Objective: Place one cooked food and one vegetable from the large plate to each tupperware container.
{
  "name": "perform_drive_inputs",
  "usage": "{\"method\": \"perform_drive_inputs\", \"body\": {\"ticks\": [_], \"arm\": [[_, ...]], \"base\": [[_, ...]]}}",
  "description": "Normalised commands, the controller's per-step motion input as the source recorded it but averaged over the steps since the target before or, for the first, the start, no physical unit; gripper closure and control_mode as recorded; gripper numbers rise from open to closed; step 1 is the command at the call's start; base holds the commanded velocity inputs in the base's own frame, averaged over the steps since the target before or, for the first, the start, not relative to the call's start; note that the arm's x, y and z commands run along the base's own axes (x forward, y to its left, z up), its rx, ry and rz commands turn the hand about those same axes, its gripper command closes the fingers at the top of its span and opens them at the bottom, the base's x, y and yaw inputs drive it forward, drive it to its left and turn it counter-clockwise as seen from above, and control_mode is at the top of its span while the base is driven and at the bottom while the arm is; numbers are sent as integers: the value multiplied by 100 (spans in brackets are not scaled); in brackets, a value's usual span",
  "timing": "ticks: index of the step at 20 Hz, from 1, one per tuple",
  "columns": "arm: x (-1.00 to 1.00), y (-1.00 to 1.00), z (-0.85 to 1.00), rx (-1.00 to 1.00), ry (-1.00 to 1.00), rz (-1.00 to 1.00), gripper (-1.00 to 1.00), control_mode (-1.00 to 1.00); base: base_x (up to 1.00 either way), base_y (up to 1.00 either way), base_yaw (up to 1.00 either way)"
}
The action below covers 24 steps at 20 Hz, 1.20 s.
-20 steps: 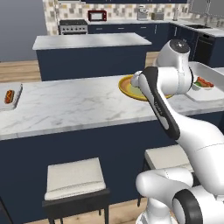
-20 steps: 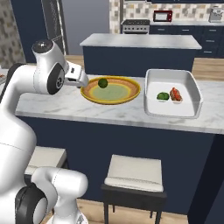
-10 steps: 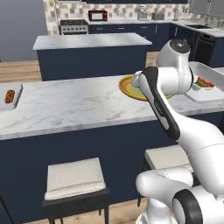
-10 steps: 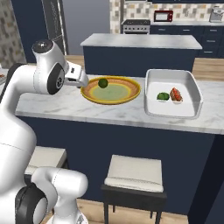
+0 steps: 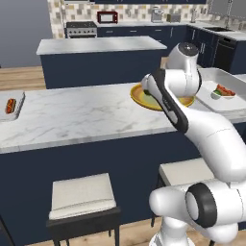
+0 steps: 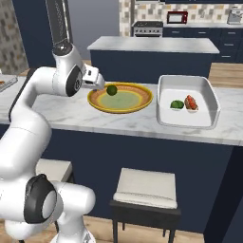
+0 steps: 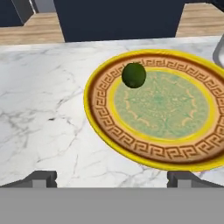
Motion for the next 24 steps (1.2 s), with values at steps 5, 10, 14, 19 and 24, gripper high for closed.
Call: {"method": "perform_drive_inputs", "body": {"ticks": [5,10,14,19,24], "arm": [[67,-16,-13,0,1,0,-100,-100],[94,-13,-21,0,3,0,-100,-100],[84,-8,-19,0,10,-2,-100,-100],[60,-10,-16,0,9,-5,-100,-100],[26,-17,-22,0,0,-4,-100,-100]], "base": [[0,0,0],[0,0,0],[0,0,0],[0,0,0],[0,0,0]]}}
